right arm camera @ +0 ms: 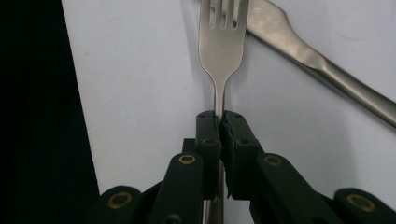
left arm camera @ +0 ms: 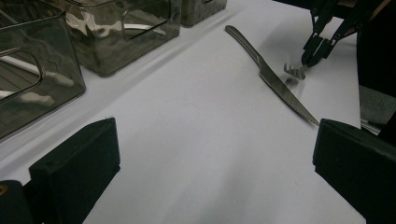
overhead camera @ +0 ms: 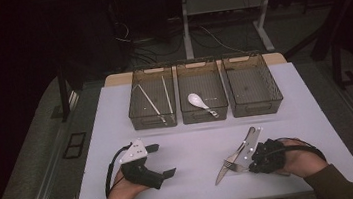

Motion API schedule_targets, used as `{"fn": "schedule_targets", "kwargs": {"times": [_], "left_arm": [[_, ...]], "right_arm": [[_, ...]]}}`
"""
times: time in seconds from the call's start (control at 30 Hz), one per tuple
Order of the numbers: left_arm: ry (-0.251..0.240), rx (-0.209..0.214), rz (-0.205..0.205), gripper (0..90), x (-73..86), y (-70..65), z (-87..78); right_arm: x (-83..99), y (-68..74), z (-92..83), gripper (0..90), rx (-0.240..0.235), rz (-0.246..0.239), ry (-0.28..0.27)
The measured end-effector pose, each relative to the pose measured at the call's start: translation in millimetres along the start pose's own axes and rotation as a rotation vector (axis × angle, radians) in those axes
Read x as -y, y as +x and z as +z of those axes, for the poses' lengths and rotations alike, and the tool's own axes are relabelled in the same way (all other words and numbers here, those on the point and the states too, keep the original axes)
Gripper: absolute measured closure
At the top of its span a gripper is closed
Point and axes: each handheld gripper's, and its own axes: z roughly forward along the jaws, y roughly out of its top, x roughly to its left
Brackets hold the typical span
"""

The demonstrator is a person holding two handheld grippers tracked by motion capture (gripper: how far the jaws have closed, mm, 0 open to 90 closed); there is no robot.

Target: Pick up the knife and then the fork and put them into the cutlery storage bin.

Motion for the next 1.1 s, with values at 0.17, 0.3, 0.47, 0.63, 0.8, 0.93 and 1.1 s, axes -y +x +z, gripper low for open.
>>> {"fn": "schedule_targets", "kwargs": {"times": [0.17,0.3,0.47,0.63,0.8,0.93,1.1], "left_arm": [[0.0,-0.001,-0.002,0.0,0.1,0.7,-0.2],[-0.002,-0.002,-0.003,0.0,0.3,0.9,-0.2],[-0.004,-0.001,-0.004,0.0,0.4,1.2,-0.4],[-0.006,-0.003,-0.007,0.0,0.5,1.9,-0.6],[-0.005,-0.006,-0.006,0.0,0.5,2.4,-0.9],[-0.005,-0.007,0.0,0.0,0.5,2.3,-1.2],[-0.004,-0.007,0.003,0.0,0.6,2.1,-0.9]], "right_arm": [[4.3,-3.9,-4.3,85.0,0.012,0.03,-0.06],[7.1,-8.1,-9.9,84.9,0.018,0.065,-0.122],[11.4,-11.6,-13.1,85.0,0.033,0.113,-0.173],[16.7,-14.5,-17.2,85.0,0.042,0.173,-0.238],[21.7,-17.3,-20.8,85.0,0.027,0.251,-0.295],[25.8,-20.0,-25.7,85.0,0.06,0.319,-0.36],[33.0,-24.0,-33.8,84.9,0.101,0.395,-0.441]]}}
